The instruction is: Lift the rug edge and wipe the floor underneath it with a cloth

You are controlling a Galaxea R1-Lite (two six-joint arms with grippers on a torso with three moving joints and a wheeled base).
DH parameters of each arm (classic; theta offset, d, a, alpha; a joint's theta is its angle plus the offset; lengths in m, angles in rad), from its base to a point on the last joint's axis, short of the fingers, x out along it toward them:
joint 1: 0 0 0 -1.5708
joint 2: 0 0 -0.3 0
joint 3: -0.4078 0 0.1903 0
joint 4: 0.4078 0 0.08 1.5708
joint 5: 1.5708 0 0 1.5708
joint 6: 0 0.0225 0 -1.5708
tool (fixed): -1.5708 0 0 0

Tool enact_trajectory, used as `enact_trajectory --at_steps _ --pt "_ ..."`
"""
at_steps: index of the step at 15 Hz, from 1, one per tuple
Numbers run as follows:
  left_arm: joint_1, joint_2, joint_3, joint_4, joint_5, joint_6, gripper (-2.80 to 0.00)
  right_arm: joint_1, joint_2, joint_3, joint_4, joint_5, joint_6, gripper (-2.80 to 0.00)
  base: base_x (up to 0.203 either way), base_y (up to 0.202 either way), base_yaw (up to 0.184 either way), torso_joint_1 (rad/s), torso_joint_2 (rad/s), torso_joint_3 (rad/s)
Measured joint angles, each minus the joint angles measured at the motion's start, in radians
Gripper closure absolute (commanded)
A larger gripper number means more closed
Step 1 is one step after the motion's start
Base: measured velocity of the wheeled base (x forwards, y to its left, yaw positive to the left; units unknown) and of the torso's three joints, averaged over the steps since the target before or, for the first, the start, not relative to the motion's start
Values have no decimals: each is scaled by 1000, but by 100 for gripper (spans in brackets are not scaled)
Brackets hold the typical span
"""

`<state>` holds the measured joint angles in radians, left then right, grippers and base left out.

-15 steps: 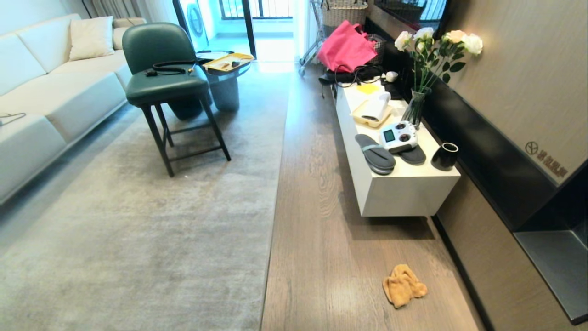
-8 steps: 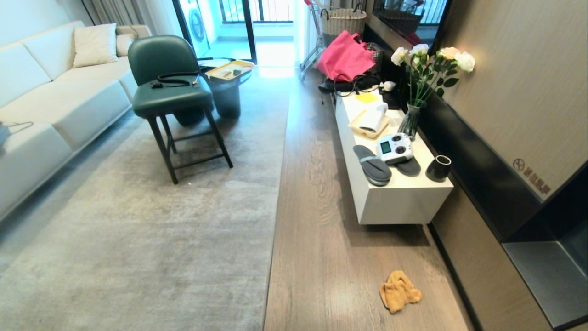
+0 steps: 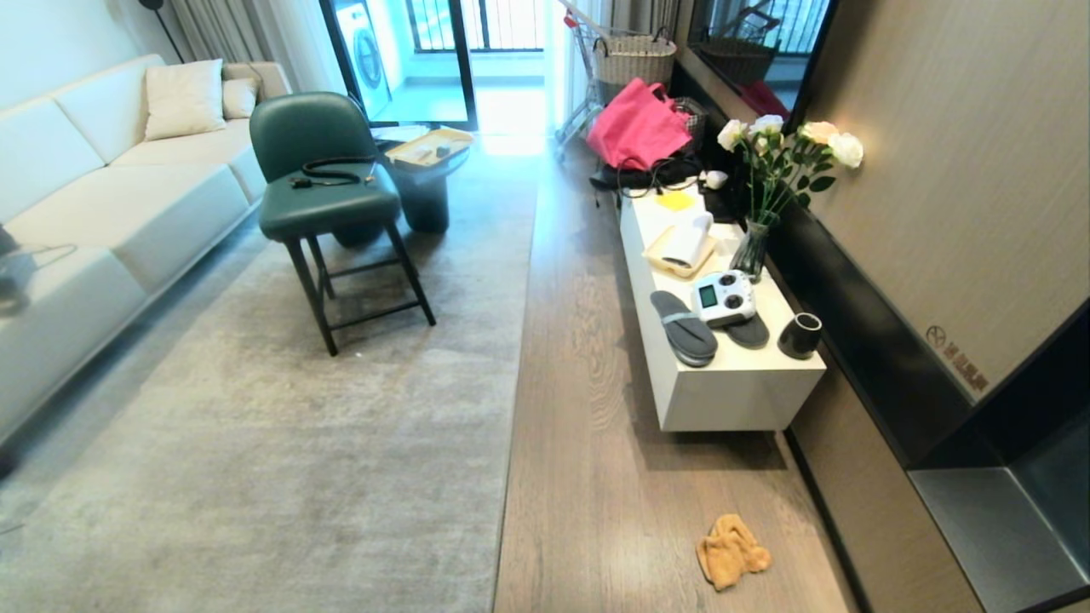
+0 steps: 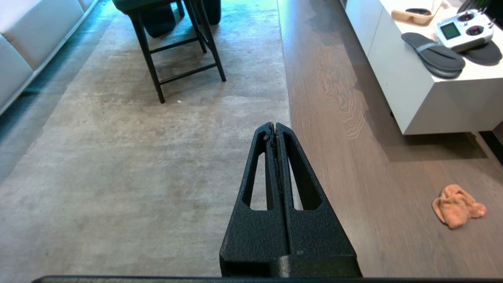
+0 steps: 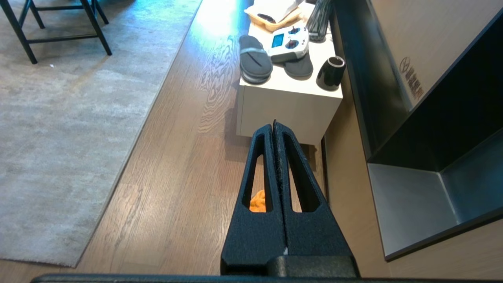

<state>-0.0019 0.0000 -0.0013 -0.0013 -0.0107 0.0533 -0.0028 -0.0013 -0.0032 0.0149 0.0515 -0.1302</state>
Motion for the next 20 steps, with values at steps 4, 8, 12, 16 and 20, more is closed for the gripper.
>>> enact_trajectory --at_steps 4,8,12,16,20 --pt "1 0 0 0 0 0 0 1 0 0 -1 0 -2 0 0 0 0 200 -491 -299" --pt "1 0 0 0 1 0 0 0 0 0 0 0 -1 0 0 0 0 155 -367 -213" --pt "1 0 0 0 0 1 0 0 0 0 0 0 -1 0 0 0 0 147 -338 -196" --pt "0 0 0 0 0 0 0 1 0 0 0 0 0 0 0 0 0 145 -328 -186" --pt "1 0 0 0 0 0 0 0 0 0 0 0 1 0 0 0 0 147 -333 -183"
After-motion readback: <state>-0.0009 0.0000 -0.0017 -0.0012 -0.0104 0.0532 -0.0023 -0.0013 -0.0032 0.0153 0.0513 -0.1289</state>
